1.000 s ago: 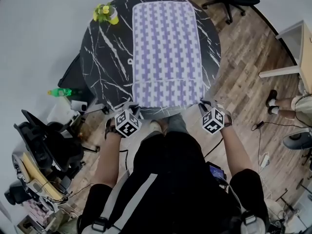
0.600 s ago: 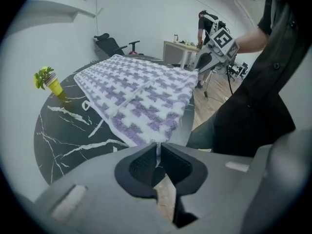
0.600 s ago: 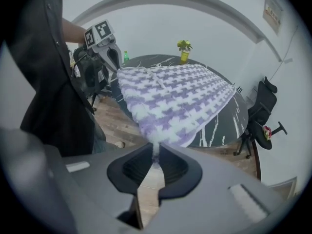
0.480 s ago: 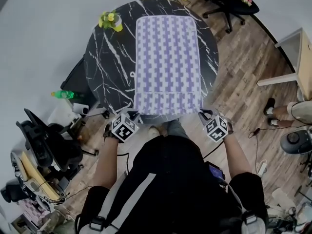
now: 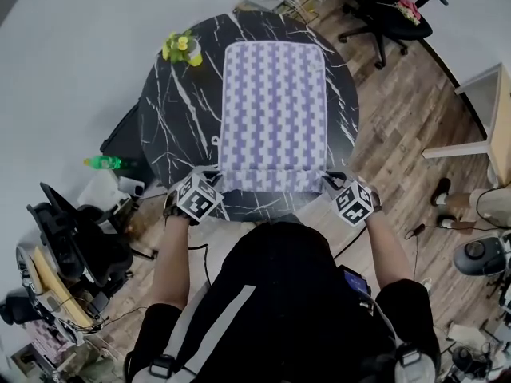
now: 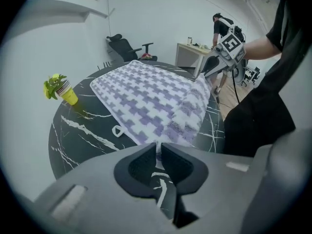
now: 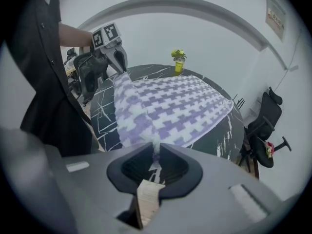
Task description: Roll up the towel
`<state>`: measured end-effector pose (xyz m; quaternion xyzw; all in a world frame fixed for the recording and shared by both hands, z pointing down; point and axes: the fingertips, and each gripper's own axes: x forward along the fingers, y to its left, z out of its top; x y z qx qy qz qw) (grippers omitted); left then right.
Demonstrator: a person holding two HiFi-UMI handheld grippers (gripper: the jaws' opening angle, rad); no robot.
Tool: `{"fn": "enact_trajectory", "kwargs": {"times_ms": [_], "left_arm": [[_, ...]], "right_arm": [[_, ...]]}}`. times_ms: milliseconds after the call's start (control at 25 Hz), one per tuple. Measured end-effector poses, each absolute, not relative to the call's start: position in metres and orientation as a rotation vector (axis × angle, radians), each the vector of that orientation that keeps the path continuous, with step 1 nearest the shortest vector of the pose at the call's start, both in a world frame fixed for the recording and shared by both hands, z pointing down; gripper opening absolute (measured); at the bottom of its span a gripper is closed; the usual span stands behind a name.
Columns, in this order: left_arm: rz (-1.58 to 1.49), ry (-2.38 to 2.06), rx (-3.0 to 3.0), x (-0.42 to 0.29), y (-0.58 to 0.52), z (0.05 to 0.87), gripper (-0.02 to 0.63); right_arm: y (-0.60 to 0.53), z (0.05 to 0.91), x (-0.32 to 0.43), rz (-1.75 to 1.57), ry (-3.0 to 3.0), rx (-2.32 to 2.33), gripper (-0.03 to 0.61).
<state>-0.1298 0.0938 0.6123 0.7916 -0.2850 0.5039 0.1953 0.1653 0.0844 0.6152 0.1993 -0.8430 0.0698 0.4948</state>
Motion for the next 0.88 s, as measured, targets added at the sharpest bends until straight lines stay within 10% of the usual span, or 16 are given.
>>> {"fn": "enact_trajectory", "kwargs": {"times_ms": [880], "left_arm": [[1.244,-1.348,2.192,-0.152,0.025,0.593,0.120]], "right_arm": [[0.019,0.605,0.166,0.092,-2.076,0.722,0.127]]}}
